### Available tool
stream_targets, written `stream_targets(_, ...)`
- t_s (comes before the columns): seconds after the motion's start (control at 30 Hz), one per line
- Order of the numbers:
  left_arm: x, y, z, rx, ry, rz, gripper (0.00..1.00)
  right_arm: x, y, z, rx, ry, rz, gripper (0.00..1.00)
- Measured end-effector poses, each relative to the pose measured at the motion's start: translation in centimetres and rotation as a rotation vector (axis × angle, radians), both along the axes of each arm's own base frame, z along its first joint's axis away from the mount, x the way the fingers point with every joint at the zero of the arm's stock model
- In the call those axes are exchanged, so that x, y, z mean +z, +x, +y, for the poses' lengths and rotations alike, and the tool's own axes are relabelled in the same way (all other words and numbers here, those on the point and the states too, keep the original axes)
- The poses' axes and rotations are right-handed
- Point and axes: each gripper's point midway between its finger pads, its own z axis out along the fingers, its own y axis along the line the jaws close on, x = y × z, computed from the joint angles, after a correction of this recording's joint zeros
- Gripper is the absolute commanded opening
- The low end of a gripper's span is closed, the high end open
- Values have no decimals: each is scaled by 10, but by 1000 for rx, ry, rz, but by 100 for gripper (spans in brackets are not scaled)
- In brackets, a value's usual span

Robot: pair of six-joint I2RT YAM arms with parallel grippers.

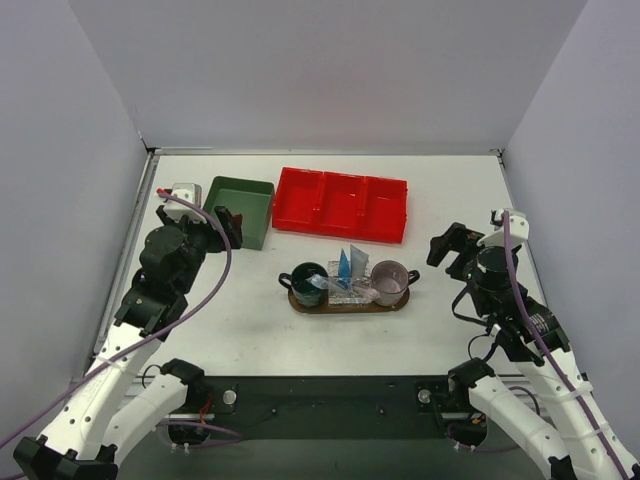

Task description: Prepare toiletry sets of a toothbrush and toothpaste on the tray

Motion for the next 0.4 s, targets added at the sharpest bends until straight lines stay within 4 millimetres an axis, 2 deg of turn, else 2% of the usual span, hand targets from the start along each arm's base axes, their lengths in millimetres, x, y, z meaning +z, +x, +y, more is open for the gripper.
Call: stream_targets(0.4, -1, 0, 1, 5, 4, -1, 95, -3, -1, -3, 0, -25, 11, 85)
